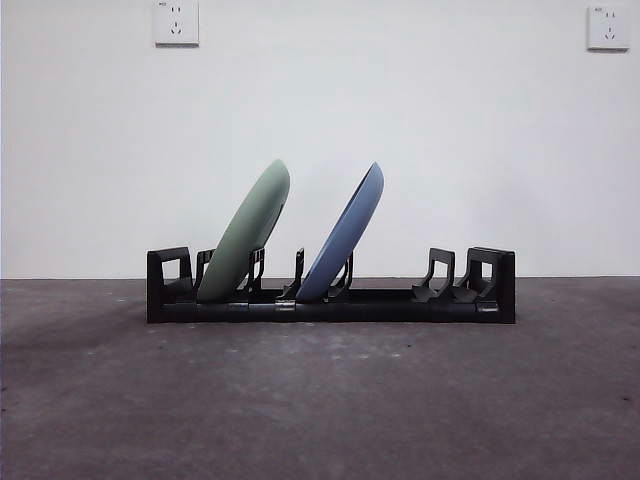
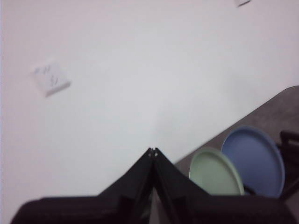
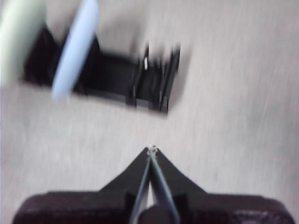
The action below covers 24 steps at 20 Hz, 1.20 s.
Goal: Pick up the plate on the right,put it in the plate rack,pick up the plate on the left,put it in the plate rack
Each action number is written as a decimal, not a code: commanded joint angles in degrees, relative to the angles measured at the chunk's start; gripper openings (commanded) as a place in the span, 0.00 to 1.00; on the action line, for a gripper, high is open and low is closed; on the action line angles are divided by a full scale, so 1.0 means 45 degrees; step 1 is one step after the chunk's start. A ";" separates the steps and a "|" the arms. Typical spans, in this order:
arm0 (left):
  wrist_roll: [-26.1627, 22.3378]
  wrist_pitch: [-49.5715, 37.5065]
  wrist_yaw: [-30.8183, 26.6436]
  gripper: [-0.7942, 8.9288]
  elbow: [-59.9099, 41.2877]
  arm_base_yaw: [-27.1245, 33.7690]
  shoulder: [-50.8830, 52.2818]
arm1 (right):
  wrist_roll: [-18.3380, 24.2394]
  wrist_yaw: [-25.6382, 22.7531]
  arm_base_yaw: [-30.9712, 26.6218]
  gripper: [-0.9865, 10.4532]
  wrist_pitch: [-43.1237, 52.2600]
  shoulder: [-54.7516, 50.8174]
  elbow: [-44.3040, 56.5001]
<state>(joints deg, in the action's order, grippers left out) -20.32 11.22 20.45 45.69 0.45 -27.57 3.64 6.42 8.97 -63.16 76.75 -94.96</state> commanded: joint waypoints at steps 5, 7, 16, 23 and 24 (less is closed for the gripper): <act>0.1161 -0.0525 -0.1345 0.08 -0.5163 0.0083 0.2526 | -0.0058 -0.0005 0.0000 0.09 0.2191 0.0073 0.0097; 0.1554 -0.1423 -0.1773 0.08 -0.6533 0.0087 0.3342 | -0.0058 -0.0005 0.0000 0.09 0.2540 0.0073 0.0102; 0.3521 -0.2118 -0.3133 0.08 -1.0064 0.0087 0.5338 | -0.0058 -0.0005 0.0000 0.09 0.2798 0.0073 0.0102; 0.4367 -0.0389 -0.3415 0.08 -1.0059 0.0083 0.6076 | -0.0058 -0.0005 0.0000 0.09 0.2798 0.0073 0.0097; 0.4940 -0.0423 -0.3415 0.08 -1.0059 0.0083 0.6076 | -0.0058 -0.0010 0.0000 0.09 0.2803 0.0073 0.0102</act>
<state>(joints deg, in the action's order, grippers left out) -1.13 9.80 5.04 1.06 0.64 -0.34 3.66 6.42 8.97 -50.94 76.75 -94.96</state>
